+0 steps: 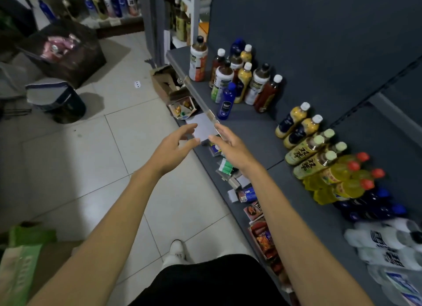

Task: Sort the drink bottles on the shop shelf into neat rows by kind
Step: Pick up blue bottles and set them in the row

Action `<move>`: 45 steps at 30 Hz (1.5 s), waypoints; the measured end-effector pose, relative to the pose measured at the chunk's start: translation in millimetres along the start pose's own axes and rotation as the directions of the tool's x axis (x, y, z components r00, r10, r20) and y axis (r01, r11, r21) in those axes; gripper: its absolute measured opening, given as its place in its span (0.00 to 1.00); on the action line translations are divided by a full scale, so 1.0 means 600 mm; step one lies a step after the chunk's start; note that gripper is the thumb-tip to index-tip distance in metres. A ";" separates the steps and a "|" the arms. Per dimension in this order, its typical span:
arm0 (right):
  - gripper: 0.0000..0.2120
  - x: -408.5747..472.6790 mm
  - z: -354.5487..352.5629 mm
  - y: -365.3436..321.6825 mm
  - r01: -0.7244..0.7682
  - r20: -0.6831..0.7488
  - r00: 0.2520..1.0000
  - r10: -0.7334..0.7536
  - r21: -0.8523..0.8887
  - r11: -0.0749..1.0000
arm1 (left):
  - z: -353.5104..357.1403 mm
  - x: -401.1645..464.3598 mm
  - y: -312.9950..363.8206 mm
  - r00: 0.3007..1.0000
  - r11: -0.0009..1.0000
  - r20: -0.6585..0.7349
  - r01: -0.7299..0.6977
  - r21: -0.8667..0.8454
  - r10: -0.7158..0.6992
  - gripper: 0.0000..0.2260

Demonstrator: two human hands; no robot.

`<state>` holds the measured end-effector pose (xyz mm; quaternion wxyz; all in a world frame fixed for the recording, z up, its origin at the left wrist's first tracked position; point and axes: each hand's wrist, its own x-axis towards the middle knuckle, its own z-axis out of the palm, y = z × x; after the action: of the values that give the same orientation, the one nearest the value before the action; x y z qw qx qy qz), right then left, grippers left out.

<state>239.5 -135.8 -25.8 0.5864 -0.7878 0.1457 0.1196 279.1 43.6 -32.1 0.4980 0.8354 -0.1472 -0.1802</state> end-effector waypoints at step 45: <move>0.05 0.733 -0.134 -0.178 -0.161 -0.660 0.677 0.327 0.301 0.940 | -0.134 0.965 0.024 0.789 0.948 0.527 -0.275 -0.159 0.317 0.15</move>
<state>689.2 -223.3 -66.2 0.5480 -0.6778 0.4735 -0.1269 830.2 -146.6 -73.6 0.4877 0.6968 -0.4050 -0.3356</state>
